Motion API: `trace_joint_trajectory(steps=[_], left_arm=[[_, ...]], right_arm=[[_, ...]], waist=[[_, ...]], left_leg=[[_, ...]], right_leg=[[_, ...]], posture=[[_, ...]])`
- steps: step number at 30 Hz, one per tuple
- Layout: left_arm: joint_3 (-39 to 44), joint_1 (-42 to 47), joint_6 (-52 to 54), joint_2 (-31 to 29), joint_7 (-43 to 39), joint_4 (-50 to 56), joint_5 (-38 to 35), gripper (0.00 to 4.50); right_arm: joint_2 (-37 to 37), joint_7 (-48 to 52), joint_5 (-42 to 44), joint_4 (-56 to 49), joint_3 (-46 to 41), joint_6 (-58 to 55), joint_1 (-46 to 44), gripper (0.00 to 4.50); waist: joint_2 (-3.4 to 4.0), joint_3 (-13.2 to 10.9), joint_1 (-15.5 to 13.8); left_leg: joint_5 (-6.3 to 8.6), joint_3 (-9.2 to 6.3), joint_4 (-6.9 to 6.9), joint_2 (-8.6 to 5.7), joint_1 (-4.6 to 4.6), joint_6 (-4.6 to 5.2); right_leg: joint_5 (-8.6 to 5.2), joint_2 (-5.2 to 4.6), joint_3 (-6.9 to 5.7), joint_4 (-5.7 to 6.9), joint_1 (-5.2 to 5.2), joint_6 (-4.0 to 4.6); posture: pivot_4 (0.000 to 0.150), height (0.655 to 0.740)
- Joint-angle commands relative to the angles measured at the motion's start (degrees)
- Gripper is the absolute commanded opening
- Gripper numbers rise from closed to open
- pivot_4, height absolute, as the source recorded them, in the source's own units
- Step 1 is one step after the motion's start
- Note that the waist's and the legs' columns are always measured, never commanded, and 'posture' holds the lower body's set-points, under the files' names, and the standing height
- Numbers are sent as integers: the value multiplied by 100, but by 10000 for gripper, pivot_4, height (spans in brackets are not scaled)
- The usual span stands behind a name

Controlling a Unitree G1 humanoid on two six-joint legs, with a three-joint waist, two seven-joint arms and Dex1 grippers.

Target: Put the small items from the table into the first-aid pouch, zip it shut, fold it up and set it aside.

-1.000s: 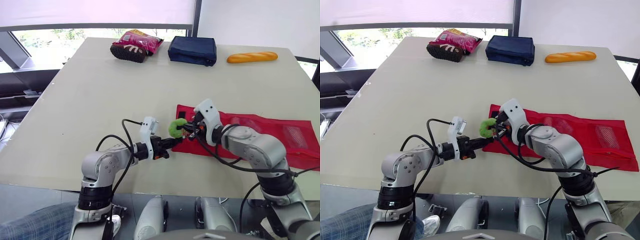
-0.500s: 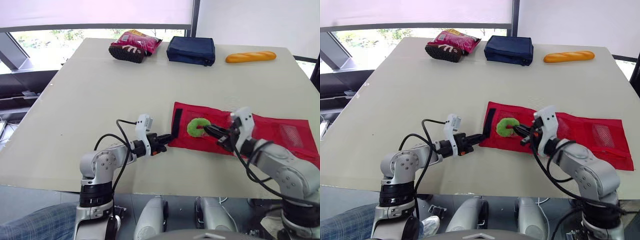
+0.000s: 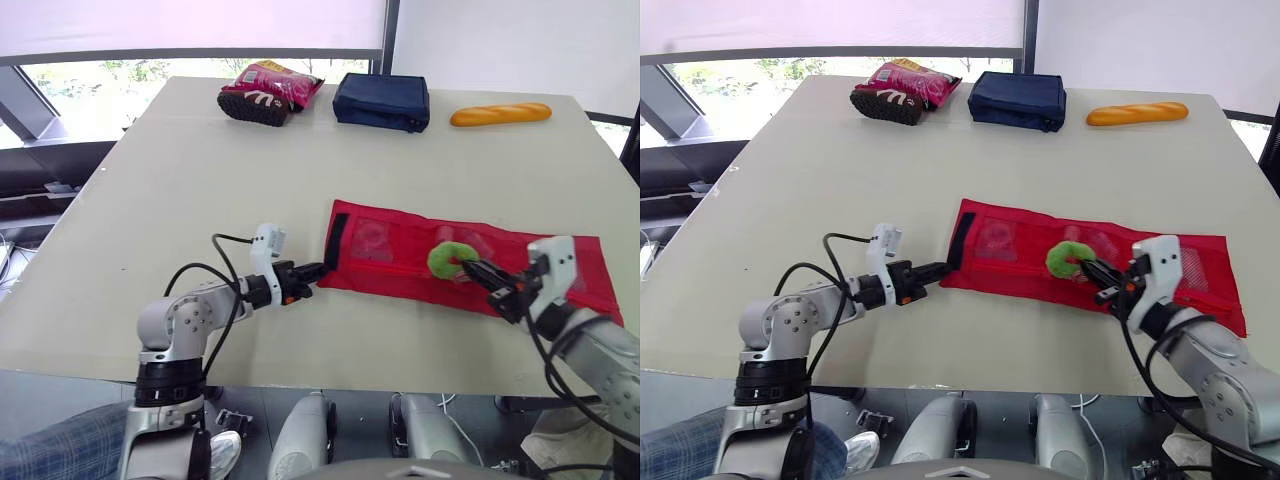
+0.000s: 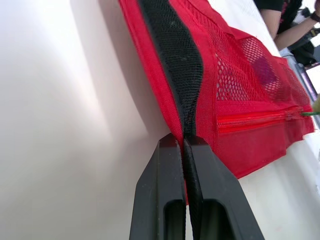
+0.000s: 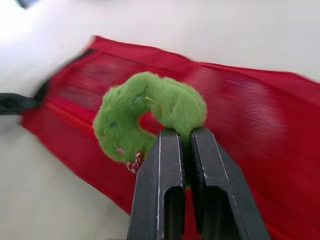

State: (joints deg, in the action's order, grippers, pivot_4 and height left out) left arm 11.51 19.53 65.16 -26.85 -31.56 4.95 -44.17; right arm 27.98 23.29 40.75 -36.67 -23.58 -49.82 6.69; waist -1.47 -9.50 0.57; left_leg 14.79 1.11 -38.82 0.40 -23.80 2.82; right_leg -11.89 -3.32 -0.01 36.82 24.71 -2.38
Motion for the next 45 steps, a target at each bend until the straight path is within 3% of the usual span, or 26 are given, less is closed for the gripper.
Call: trace_joint_trajectory(steps=[1,11,20,24,31,34,36,37,38,40,45], left_arm=[[308,140,-389,-311,-418,-220,-25,0],[336,251,-797,-754,-1033,-836,71,0],[339,396,-778,-734,-936,-866,112,0],[322,415,-765,-716,-879,-840,87,0],[425,408,-769,-809,-809,-871,52,0],[502,215,-880,-1055,-1007,-805,75,0],[718,22,-802,-1326,-1172,-845,-4,0],[781,-73,-785,-1430,-1238,-855,-10,0],[802,-190,-805,-1526,-1317,-856,-4,0],[793,-386,-867,-1622,-1423,-832,25,0],[859,-580,-941,-1620,-1396,-847,54,0]], right_arm=[[292,209,-21,169,-716,345,300,883],[916,343,-677,1573,-1620,975,825,883],[1129,-730,-1920,2529,-1928,1351,763,883],[1053,-908,-2173,2591,-1891,1613,691,883],[828,-325,-1756,2176,-1832,1907,753,883],[840,-294,-2069,2080,-1782,2355,895,883],[750,-53,-1582,1845,-1957,2184,921,5969],[718,62,-1347,1754,-2023,2065,937,11381],[682,155,-1159,1688,-2063,1981,956,12777],[649,337,-908,1586,-2067,1890,1059,20458],[600,876,-74,1117,-2078,1564,1440,44690]], waist=[[0,0,9],[2,-2,0],[4,-2,-12],[8,-3,-16],[8,-3,-12],[14,-6,8],[17,-7,32],[18,-7,37],[18,-8,39],[20,-8,30],[32,-14,-49]], left_leg=[[0,1,0,0,0,0],[0,5,0,1,2,0],[0,9,0,0,2,0],[0,12,0,0,4,1],[0,9,0,0,1,0],[0,11,0,0,4,0],[0,14,0,2,6,0],[0,18,-1,8,7,0],[0,19,-1,12,7,0],[1,16,1,21,7,0],[0,15,-4,19,7,0]], right_leg=[[0,0,1,0,0,0],[-1,0,4,0,0,-1],[-1,-1,7,-1,0,-1],[-7,0,12,0,0,-14],[5,2,12,0,0,-24],[0,2,15,0,0,-24],[-7,3,17,1,0,-23],[-7,8,22,2,2,-19],[-6,12,24,2,2,-16],[-4,20,20,1,4,-11],[-9,10,18,1,1,-18]], posture=[[1500,7164],[1500,7164],[1500,7164],[1500,7164],[1500,7164],[1500,7164],[1500,7164],[1500,7164],[1500,7164],[1500,7164],[1500,7164]])
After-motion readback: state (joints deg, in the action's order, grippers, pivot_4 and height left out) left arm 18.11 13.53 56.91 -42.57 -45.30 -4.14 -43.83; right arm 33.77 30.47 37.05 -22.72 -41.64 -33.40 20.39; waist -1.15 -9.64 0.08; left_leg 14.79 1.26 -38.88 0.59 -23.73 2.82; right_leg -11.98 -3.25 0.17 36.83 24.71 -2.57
